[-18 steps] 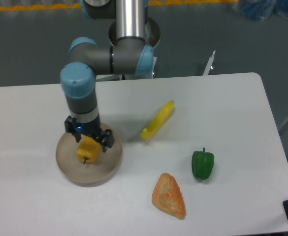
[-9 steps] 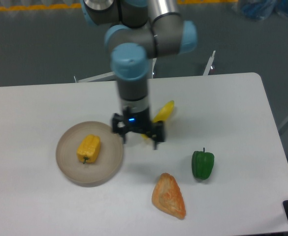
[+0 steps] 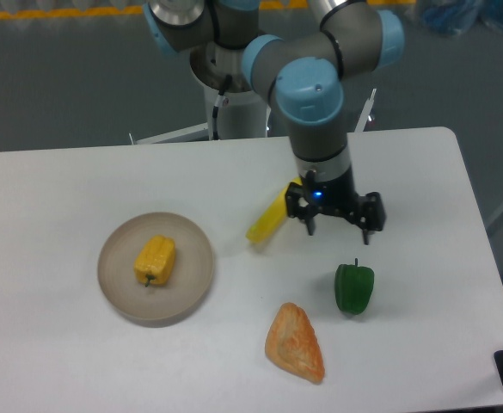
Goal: Place the yellow pepper on the plate
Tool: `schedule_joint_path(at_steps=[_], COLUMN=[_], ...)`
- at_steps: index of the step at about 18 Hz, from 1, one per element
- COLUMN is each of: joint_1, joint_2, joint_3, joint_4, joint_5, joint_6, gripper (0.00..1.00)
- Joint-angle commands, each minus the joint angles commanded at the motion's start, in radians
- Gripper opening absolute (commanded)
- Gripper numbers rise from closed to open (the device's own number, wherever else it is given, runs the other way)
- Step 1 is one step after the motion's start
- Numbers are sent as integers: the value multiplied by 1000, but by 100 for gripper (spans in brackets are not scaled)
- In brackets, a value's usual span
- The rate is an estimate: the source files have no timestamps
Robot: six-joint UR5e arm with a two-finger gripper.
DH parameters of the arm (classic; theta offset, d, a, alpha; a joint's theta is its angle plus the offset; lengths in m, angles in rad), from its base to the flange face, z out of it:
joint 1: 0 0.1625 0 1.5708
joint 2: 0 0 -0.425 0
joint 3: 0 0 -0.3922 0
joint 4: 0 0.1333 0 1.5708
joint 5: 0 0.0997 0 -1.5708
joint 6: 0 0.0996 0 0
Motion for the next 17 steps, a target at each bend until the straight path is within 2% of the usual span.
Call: schedule_joint_path(at_steps=[17], joint_1=[12], joint_2=[-6], joint_3=[-15], joint_4=[8], joint_5=[-1], joint_6=[23], gripper=[100])
